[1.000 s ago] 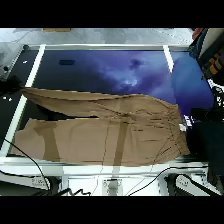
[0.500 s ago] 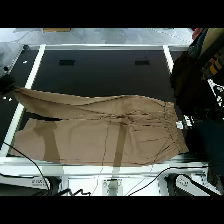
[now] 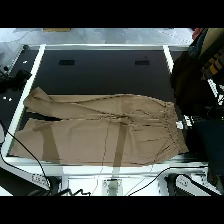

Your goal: Fold the clothes and pants, and hang the long-sleeved shirts on hangers.

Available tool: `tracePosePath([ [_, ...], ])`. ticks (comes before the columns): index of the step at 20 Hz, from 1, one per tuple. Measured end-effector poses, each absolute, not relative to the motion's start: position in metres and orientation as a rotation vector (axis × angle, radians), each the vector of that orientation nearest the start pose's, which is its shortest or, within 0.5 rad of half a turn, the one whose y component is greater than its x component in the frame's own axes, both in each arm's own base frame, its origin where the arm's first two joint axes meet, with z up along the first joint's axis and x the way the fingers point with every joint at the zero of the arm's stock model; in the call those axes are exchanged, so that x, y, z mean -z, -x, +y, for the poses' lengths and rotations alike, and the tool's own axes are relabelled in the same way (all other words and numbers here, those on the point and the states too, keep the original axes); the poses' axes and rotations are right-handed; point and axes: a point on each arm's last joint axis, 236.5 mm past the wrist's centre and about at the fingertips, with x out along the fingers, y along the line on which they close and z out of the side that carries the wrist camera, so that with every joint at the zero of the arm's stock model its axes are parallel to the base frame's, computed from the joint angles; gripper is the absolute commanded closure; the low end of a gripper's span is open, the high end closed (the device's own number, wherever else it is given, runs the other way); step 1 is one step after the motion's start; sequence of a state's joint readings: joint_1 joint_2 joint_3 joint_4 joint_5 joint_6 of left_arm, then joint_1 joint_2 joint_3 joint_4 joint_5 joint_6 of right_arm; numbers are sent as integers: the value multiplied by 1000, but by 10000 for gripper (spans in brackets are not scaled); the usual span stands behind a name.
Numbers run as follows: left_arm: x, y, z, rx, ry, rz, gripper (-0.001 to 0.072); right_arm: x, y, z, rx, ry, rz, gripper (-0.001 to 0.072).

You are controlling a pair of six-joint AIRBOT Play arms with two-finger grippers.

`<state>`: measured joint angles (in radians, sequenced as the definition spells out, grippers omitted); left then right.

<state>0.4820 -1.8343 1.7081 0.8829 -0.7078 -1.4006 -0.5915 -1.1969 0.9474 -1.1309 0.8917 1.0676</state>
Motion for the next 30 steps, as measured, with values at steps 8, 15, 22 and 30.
tracePosePath([
  [8, 29, -454, 245, -240, 686, 1119, 190, 5, -371, -150, 118, -329, 983, 688],
  [15, 69, -396, 256, -219, 767, 1313, 194, 0, -377, -130, 70, -434, 962, 687],
  [22, 95, -417, 251, -177, 848, 1259, 204, -9, -384, -113, 23, -535, 931, 688],
  [30, 121, -444, 232, -117, 901, 1217, 696, -9, -380, -101, -18, -566, 955, 687],
])
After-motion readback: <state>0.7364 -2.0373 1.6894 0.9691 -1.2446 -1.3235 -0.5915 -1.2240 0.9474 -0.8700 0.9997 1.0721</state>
